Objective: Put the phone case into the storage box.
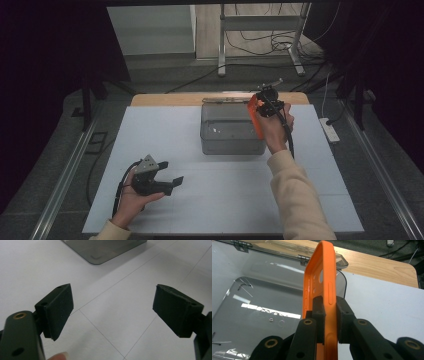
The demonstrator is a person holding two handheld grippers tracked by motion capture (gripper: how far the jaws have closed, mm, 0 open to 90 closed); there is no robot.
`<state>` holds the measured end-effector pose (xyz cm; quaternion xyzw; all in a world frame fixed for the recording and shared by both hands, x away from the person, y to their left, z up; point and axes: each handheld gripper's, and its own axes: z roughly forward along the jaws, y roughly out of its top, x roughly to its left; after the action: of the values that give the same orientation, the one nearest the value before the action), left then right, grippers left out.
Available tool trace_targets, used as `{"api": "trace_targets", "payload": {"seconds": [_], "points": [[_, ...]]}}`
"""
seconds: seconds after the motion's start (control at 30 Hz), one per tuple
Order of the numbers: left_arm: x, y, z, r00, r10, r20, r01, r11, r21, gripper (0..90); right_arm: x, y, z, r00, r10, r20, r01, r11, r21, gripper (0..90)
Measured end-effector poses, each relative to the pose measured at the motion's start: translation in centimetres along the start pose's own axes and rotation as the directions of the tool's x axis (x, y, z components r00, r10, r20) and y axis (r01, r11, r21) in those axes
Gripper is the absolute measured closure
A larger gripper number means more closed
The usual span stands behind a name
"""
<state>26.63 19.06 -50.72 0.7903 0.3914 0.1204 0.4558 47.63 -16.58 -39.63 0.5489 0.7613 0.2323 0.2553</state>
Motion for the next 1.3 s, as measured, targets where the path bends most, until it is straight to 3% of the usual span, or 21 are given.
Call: {"api": "trace_targets", "payload": {"seconds": [1.3], "points": [[0.0,0.0,0.1,1.0000,0.004,0.001,-0.004,1.0000,0.005,16.9,0.3,-0.7,2.0,1.0000,0.007,0.006,-0.008,0.999,0.043,79.7]]}}
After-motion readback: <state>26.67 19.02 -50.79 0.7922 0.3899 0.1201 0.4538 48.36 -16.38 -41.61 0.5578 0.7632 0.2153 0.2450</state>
